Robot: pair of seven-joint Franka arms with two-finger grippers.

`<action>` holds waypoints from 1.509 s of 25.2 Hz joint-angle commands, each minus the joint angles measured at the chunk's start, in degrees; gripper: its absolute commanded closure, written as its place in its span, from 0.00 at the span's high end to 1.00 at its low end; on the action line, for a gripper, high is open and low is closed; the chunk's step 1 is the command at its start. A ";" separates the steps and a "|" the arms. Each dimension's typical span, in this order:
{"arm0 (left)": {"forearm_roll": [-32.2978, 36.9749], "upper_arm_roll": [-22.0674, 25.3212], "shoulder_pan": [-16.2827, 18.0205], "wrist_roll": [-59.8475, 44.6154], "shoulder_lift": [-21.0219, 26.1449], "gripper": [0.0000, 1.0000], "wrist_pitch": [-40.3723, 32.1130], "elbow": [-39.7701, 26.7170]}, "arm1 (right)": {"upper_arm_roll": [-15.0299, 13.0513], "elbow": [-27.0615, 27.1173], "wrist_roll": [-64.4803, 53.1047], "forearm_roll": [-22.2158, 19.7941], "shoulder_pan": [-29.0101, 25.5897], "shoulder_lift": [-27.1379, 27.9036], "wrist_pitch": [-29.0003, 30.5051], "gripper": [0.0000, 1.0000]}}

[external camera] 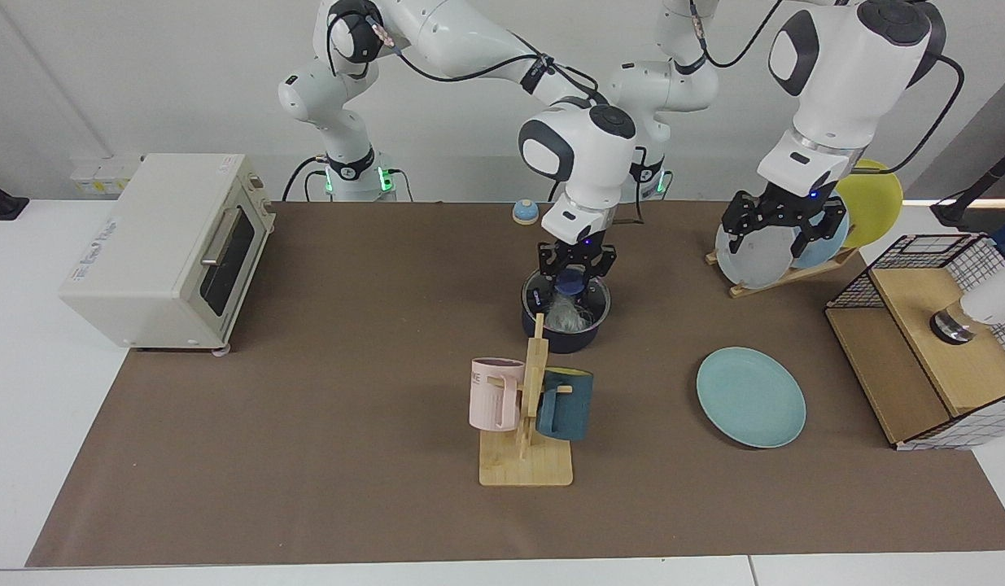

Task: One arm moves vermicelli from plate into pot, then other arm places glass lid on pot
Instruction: 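Lower the glass lid onto the saucepan and open the right gripper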

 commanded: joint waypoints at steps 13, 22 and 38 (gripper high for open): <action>-0.46 0.44 -0.26 -0.10 -0.65 1.00 -0.85 0.14 | -0.82 1.17 -1.38 0.34 -0.86 -0.75 -2.97 1.00; -0.46 0.44 -0.26 -0.10 -0.65 1.00 -0.85 0.14 | -1.44 0.91 -6.02 -0.11 -5.60 -8.83 -9.12 1.00; -0.81 0.44 -0.17 -0.18 -0.65 1.00 -1.20 0.14 | -1.44 -12.00 -20.71 -0.28 -21.95 -30.45 -17.82 1.00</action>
